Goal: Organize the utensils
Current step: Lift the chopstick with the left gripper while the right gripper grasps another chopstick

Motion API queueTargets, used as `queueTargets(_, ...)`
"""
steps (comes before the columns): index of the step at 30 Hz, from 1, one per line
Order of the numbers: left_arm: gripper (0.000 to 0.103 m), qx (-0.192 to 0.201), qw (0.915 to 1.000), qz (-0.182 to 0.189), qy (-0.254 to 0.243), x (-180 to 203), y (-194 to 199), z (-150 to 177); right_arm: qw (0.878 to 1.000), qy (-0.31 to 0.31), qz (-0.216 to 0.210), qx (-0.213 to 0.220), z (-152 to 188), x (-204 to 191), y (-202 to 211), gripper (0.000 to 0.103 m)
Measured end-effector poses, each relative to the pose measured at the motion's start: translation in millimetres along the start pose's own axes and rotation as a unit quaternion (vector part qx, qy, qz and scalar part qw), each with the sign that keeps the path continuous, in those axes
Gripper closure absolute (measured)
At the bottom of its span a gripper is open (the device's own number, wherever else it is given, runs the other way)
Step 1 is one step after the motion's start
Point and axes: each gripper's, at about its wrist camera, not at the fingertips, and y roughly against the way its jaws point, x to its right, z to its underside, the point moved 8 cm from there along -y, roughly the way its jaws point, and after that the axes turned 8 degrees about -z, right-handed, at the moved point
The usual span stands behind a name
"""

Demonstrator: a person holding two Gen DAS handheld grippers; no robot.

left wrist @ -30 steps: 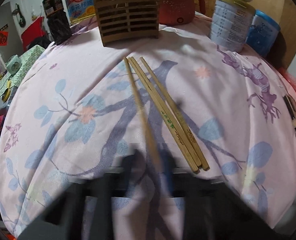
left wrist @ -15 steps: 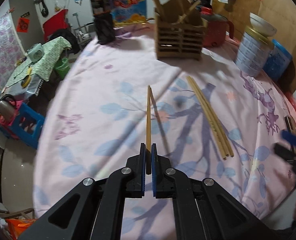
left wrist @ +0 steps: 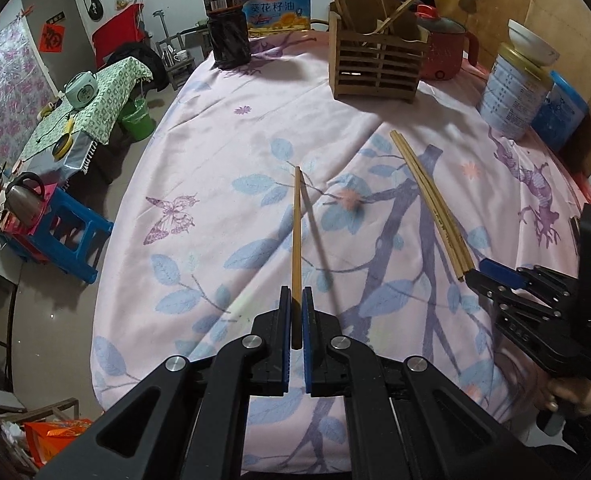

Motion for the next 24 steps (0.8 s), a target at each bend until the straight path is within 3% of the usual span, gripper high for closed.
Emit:
queueTargets(2, 0.098, 0.0, 1.0, -0.001, 0.0, 0, 0, 0, 1.0, 0.015, 0.012, 0.006, -3, -2, -2, 0.08)
queueTargets(5, 0.098, 0.0, 1.0, -0.003, -0.001, -3, 1, 2, 1.0, 0.019, 0.019, 0.01, -5, 0, -5, 0.095)
queueTargets(11, 0.098, 0.02, 0.9998, -0.008, 0.0, -8, 10, -12, 0.999, 0.019, 0.026, 0.035, -23, 0, 29, 0.096)
queueTargets(24, 0.097, 0.113, 0.9934, 0.006, -0.018, 12, 62, -65, 0.985, 0.027, 0.016, 0.167, -101, -24, 145, 0.096)
